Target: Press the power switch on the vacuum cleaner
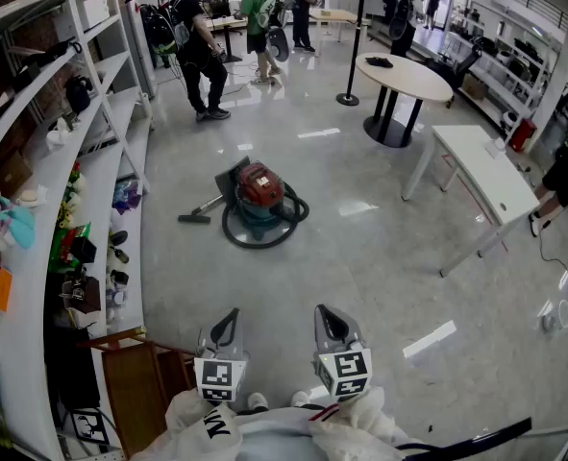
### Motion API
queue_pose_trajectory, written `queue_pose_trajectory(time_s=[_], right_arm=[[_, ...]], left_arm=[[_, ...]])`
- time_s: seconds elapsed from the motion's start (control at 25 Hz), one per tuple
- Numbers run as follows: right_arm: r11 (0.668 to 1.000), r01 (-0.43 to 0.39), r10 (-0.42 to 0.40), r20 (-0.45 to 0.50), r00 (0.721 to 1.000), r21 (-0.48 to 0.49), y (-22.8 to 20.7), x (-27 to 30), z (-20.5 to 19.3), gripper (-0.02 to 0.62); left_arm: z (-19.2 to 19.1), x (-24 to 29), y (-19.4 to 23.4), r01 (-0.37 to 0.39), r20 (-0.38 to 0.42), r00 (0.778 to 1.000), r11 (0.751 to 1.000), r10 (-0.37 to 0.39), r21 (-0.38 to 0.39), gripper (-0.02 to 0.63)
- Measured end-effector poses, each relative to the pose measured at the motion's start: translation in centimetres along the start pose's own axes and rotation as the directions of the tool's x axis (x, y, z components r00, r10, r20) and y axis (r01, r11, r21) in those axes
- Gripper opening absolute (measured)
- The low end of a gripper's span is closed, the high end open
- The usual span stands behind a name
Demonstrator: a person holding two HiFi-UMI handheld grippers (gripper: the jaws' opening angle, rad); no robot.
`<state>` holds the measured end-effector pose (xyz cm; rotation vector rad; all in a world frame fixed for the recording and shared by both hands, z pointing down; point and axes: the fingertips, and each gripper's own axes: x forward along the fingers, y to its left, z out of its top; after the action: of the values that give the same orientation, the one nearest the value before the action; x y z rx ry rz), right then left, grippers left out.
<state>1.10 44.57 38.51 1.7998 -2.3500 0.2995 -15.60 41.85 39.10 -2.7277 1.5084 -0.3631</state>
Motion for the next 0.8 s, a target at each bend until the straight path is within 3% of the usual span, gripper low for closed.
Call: queue_pose_trajectory(time_s=[0.8], right_arm=[[0.998,-0.026,0.026,-0.005,1.0,0.054,-2.8,-1.5,-0.9,0.0]], left_arm=[[0.0,0.9,-2.6,-0.01,-0.022,1.0,1.0,0.01,-0.006,0.0]])
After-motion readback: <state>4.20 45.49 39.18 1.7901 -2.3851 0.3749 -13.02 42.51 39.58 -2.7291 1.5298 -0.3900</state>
